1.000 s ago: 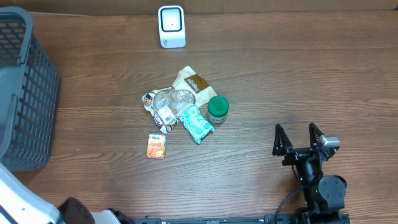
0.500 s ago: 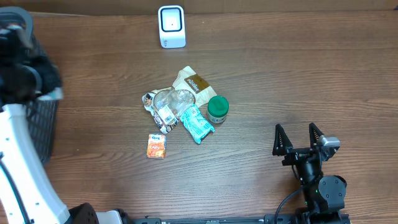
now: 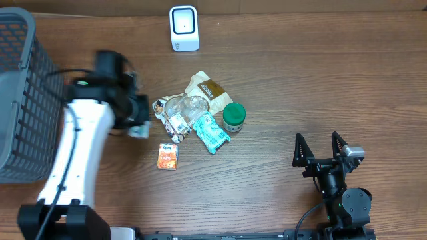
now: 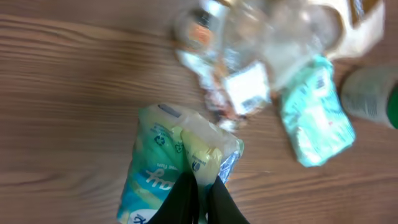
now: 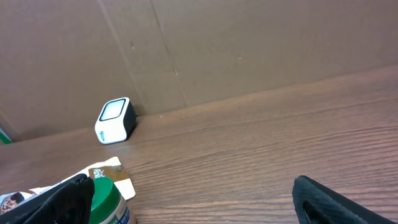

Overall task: Scan the item barcode
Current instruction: 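Carry the green Kleenex pack toward the pile on the table, then lower the Kleenex pack beside the orange packet and open the left gripper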

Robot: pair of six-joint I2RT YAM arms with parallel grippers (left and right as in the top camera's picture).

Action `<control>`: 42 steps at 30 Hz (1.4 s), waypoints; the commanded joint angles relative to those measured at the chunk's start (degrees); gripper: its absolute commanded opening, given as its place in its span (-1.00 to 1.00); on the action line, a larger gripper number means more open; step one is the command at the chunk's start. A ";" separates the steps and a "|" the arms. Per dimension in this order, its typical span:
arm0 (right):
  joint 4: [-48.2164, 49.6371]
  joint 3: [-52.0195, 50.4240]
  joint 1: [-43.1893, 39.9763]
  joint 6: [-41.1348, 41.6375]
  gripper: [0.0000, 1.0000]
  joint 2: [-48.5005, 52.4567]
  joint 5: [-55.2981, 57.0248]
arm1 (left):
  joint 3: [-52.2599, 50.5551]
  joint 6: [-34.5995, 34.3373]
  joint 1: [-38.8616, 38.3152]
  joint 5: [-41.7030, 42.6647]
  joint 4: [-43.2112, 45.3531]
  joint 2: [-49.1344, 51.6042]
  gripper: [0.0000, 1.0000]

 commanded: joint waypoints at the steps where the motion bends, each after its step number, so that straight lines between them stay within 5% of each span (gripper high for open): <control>1: 0.33 -0.59 0.26 -0.07 1.00 -0.46 -0.26 | -3.04 -10.40 -6.86 1.42 2.97 -0.13 -0.91; 8: 0.33 -0.59 0.26 -0.09 1.00 -0.46 -0.26 | -5.22 -23.63 -19.91 -9.53 6.19 0.35 -0.91; 14: 0.33 -0.59 0.26 -0.07 1.00 -0.46 -0.26 | -5.66 -33.48 -23.89 -12.31 7.28 2.64 -0.87; 17: 0.33 -0.59 0.26 -0.07 1.00 -0.46 -0.26 | -5.66 -34.34 -24.57 -12.04 8.46 4.33 -0.50; 21: 0.33 -0.59 0.26 -0.09 1.00 -0.46 -0.26 | -5.66 -34.25 -24.70 -10.64 8.68 6.32 0.43; 23: 0.33 -0.59 0.26 -0.07 1.00 -0.46 -0.26 | -5.66 -33.00 -24.68 -10.62 8.46 6.75 0.69; 33: 0.33 -0.59 0.26 -0.07 1.00 -0.46 -0.26 | -2.84 -22.88 -24.00 -10.60 7.50 2.23 0.58; 38: 0.33 -0.59 0.26 -0.09 1.00 -0.46 -0.26 | -0.24 -13.57 -23.98 -8.81 6.05 -4.61 0.89; 42: 0.33 -0.59 0.26 -0.07 1.00 -0.46 -0.26 | 2.29 -5.99 -23.98 -4.42 3.10 -10.38 0.96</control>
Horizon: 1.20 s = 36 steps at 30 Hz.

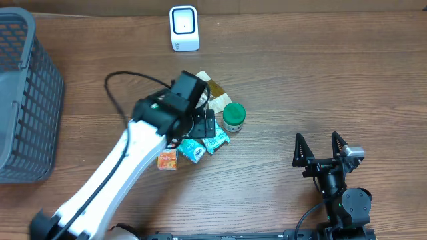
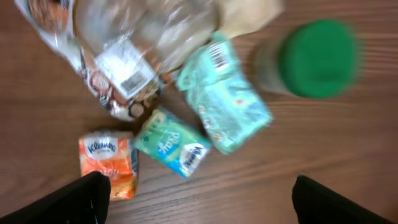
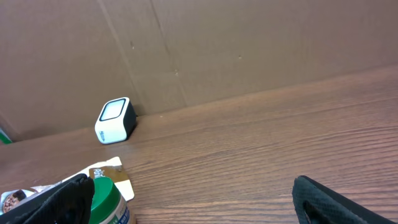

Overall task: Scan the item barcode
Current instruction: 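Lower the Kleenex pack beside the orange packet and open the left gripper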

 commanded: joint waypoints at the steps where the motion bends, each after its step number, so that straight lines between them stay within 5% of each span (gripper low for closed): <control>1: 0.35 -0.59 0.26 -0.04 1.00 -0.46 -0.24 | 3.69 9.97 0.39 4.61 -2.12 -6.25 0.95; 11: 0.35 -0.59 0.26 -0.07 1.00 -0.46 -0.24 | 7.76 17.18 0.37 14.05 -1.42 -19.19 0.99; 25: 0.35 -0.59 0.26 -0.04 0.99 -0.46 -0.24 | 8.17 21.46 0.92 8.87 -1.49 -23.02 0.99; 36: 0.35 -0.59 0.26 -0.07 1.00 -0.46 -0.24 | 16.57 23.65 9.40 7.54 -3.23 -23.02 0.99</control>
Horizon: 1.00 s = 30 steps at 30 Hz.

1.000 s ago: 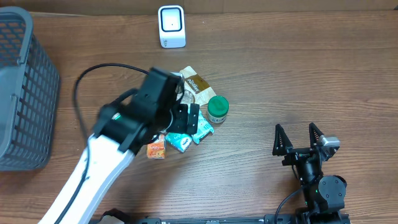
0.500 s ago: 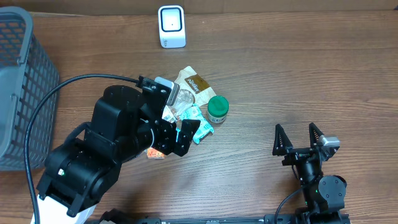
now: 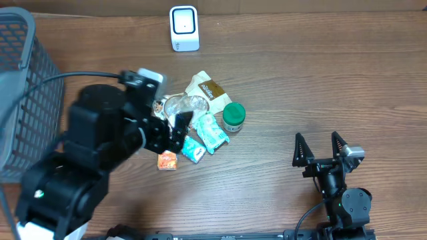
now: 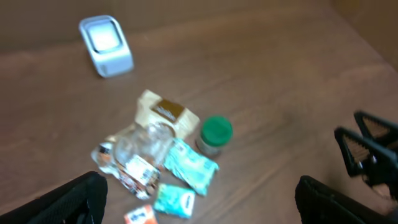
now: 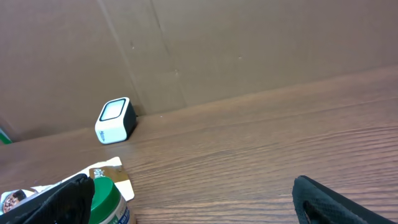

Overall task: Scan the item barcode
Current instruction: 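Lower the Kleenex pack beside the orange packet and open the left gripper, then lift the left gripper away from the pile toward the basket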

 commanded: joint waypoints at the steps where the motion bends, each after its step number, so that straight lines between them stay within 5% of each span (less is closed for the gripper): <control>1: 0.33 -0.59 0.26 -0.04 1.00 -0.46 -0.24 | 3.74 2.49 2.43 -0.83 -0.35 -0.42 0.99; 16: 0.33 -0.59 0.26 -0.07 1.00 -0.46 -0.24 | 3.93 3.04 3.43 -1.18 -1.86 -0.33 0.99; 30: 0.33 -0.59 0.26 -0.07 1.00 -0.46 -0.24 | 3.76 3.02 3.43 -11.87 -2.80 -0.26 0.99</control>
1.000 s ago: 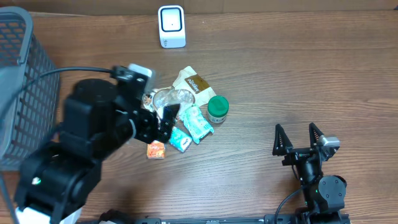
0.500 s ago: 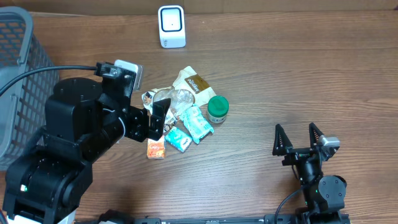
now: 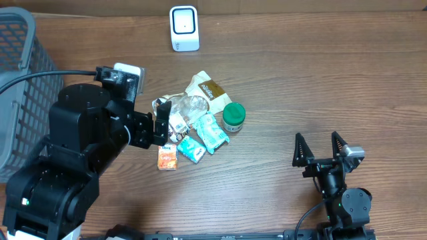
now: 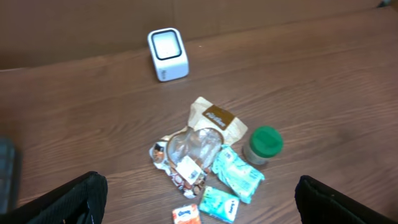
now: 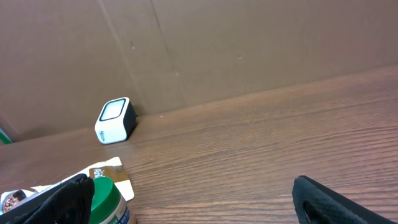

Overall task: Scan the item barcode
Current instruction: 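Lift the left gripper away from the pile toward the basket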

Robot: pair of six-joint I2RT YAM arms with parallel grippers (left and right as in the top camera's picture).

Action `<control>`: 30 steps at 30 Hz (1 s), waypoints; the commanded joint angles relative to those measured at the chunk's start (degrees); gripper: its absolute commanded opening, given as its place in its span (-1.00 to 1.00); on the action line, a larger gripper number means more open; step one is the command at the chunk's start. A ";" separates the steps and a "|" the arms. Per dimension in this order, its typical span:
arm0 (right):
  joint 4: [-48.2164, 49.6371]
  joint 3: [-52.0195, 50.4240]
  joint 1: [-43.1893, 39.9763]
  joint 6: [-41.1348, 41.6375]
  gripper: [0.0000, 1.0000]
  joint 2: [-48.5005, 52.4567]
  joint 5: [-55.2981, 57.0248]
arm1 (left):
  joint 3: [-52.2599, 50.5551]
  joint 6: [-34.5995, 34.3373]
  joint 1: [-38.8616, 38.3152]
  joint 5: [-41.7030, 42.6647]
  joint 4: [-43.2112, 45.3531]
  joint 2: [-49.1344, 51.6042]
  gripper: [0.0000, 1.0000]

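The white barcode scanner (image 3: pixel 184 28) (image 4: pixel 168 54) (image 5: pixel 116 120) stands at the table's far edge. Below it lies a heap of items: a tan pouch (image 3: pixel 207 88), a clear crinkly packet (image 3: pixel 179 113), a green-lidded jar (image 3: pixel 233 117) (image 5: pixel 102 199), a teal wipes pack (image 3: pixel 212 131), a small teal tissue pack (image 3: pixel 193 150) (image 4: pixel 219 204) and an orange tissue pack (image 3: pixel 167 157). My left gripper (image 4: pixel 200 208) hangs open high above the heap, holding nothing. My right gripper (image 3: pixel 322 150) (image 5: pixel 199 199) rests open at the right, well apart from the items.
A dark grey mesh basket (image 3: pixel 20 87) stands at the left edge of the table. The raised left arm (image 3: pixel 93 140) covers the table between basket and heap in the overhead view. A brown cardboard wall (image 5: pixel 217 43) backs the table.
The raised left arm has shifted a little to the left and its camera has turned, so the scanner now sits nearer the middle of its view. Both grippers stay open; the items lie unchanged.
First my left gripper was shut on the small teal tissue pack, left of the heap. Then it was open low over the heap, with that pack lying beside the orange one. Later it hung high above the table, as it does now. The right arm never moved.
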 commanded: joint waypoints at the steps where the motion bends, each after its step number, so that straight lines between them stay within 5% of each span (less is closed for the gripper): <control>1: 0.33 -0.59 0.26 -0.04 1.00 -0.46 -0.26 | 0.81 1.27 0.37 -3.15 -0.07 -0.17 0.99; 23: 0.33 -0.59 0.26 -0.04 1.00 -0.46 -0.26 | 0.74 0.17 0.50 -3.72 -1.05 6.47 0.99; 30: 0.66 -0.59 0.26 -0.04 1.00 -0.46 -0.26 | 1.31 -1.16 6.45 -3.10 -0.70 7.52 0.99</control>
